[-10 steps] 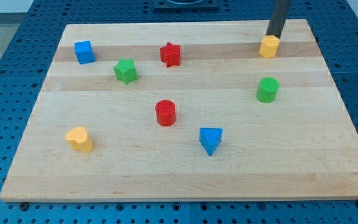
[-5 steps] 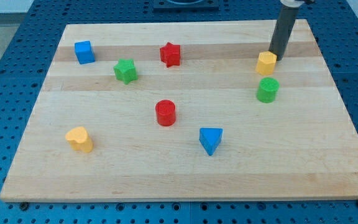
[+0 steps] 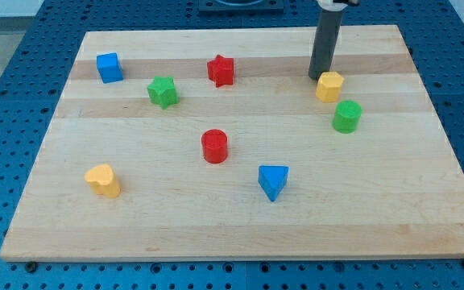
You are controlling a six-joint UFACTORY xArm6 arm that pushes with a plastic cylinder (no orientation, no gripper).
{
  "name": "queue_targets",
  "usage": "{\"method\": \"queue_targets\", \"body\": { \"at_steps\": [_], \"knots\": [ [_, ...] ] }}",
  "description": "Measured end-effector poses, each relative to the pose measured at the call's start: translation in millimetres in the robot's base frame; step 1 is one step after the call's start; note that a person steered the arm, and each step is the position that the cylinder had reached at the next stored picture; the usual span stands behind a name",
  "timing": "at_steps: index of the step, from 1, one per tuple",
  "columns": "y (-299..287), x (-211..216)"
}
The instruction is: Push the green circle with the yellow hexagon to the bottom right of the board
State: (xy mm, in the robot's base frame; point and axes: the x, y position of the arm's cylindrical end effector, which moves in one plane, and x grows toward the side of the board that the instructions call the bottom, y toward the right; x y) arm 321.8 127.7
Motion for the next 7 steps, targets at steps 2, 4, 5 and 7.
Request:
{"method": "queue_targets", "body": {
  "at_steps": [2,4,5,7],
  "knots": [
    [16,30],
    [17,39],
    [17,57],
    [17,91]
  ]
}}
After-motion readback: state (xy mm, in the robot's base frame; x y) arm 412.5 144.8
